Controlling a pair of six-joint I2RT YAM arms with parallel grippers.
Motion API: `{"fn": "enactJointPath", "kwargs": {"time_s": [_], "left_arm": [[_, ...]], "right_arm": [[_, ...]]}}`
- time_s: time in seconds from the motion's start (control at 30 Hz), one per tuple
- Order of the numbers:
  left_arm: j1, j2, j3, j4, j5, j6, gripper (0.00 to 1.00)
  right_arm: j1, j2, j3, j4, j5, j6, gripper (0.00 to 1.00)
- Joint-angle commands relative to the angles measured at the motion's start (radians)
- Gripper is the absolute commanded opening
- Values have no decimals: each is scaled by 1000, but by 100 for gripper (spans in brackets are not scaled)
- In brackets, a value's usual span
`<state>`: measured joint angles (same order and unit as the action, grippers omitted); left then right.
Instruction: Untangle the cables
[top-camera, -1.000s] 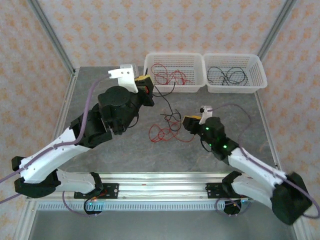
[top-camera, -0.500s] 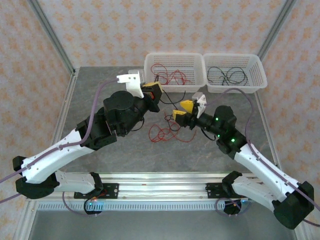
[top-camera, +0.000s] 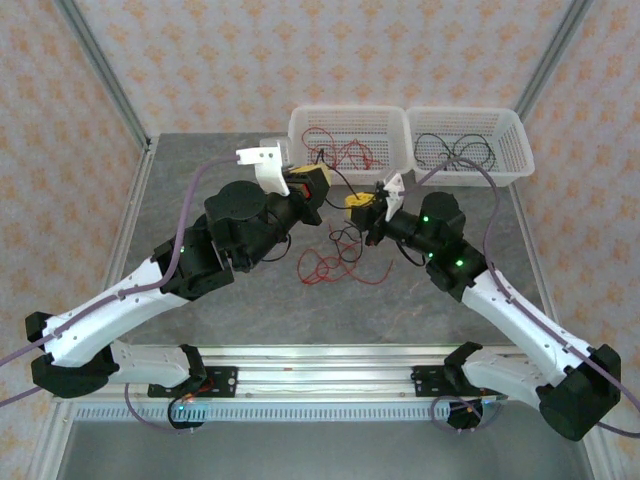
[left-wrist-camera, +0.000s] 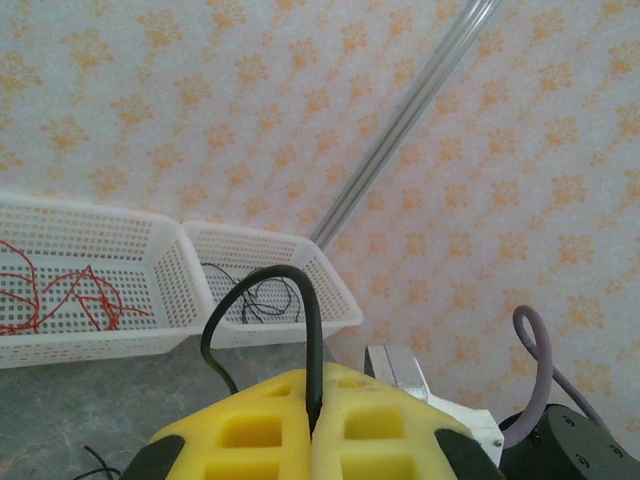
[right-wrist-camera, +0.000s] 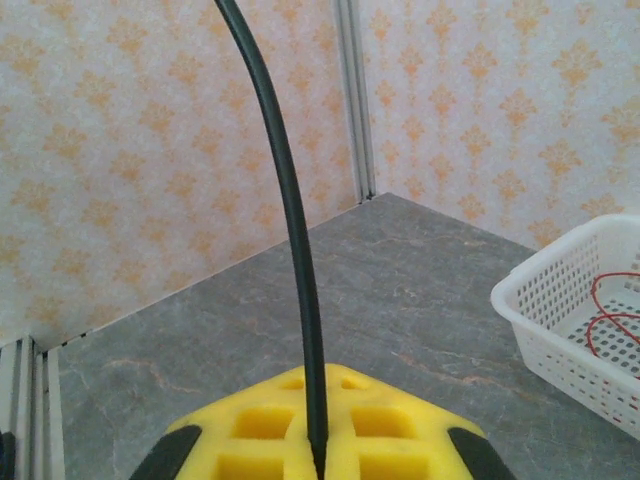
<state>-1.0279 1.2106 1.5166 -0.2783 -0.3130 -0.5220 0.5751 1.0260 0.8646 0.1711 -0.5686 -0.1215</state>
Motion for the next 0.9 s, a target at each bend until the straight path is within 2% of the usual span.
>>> {"fn": "enactJointPath", "kwargs": {"time_s": [0.0, 0.23, 0.37, 0.63, 0.87], "left_arm": [[-5, -22, -22, 14, 20, -13, 11], [-5, -120, -178, -21, 10, -46, 50], [-5, -152, -239, -76, -8, -59, 63], [-5, -252, -371, -140, -72, -131, 71], [-6, -349, -441, -175, -113, -173, 71]], "right_arm": [[0, -33, 47, -12, 116, -20, 0], [-6, -21, 127, -87, 389, -83, 0], [-13, 21, 192, -99, 508, -114, 0], [-101, 201, 402, -173, 715, -203, 0], [-284, 364, 535, -192, 747, -198, 0]]}}
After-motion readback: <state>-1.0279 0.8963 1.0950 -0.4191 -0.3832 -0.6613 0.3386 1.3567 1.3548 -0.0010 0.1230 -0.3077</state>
